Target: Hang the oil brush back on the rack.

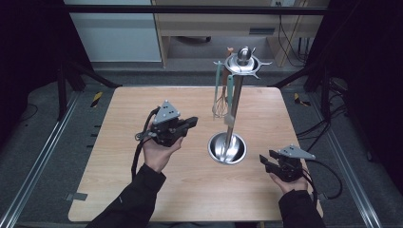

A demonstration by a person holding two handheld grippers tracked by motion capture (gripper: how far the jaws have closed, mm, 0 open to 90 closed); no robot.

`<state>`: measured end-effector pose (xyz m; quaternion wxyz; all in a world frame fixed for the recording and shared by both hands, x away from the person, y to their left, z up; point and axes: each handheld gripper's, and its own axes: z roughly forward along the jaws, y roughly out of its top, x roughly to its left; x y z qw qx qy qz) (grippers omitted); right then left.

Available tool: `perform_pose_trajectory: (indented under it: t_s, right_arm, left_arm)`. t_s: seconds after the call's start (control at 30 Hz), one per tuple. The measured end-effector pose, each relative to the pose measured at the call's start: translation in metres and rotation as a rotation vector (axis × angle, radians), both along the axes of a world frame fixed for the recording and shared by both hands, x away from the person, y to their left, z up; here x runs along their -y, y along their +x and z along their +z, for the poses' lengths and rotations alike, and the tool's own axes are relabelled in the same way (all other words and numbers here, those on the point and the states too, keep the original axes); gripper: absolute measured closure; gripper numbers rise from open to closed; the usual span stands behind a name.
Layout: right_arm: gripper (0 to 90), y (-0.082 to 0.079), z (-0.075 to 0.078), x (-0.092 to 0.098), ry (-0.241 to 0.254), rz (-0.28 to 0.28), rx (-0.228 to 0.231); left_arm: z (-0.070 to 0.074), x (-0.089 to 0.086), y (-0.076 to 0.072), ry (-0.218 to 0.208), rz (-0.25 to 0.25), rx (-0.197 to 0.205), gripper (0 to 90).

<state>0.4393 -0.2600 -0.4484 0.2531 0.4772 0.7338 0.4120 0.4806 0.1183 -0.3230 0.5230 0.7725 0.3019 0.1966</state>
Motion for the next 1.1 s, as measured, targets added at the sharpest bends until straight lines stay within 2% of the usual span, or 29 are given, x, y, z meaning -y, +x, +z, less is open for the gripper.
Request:
perform_pose_trajectory:
  t_s: [0.2, 0.37, 0.57, 0.83, 0.93, 1.1]
  right_arm:
    - [48.1, 0.001, -0.001, 0.001, -0.005, -0.014, 0.002]
    - [41.7, 0.002, -0.003, 0.002, -0.013, -0.029, 0.010]
    - [34.1, 0.003, -0.006, 0.004, -0.014, -0.048, 0.008]
    - [29.2, 0.003, -0.009, 0.008, -0.016, -0.069, 0.007]
    - [27.3, 0.004, -0.010, 0.010, -0.021, -0.078, 0.007]
    - [25.9, 0.004, -0.012, 0.010, -0.030, -0.079, 0.004]
  left_arm:
    - [-0.026, -0.028, 0.002, 0.025, 0.038, -0.041, 83.3]
    - [-0.048, -0.054, 0.003, 0.053, 0.076, -0.090, 78.3]
    - [-0.073, -0.079, -0.003, 0.107, 0.110, -0.126, 65.9]
    - [-0.101, -0.119, -0.012, 0.100, 0.208, -0.160, 47.2]
    - [-0.114, -0.135, -0.014, 0.080, 0.254, -0.183, 42.6]
    - [-0.126, -0.157, -0.016, 0.088, 0.306, -0.199, 38.0]
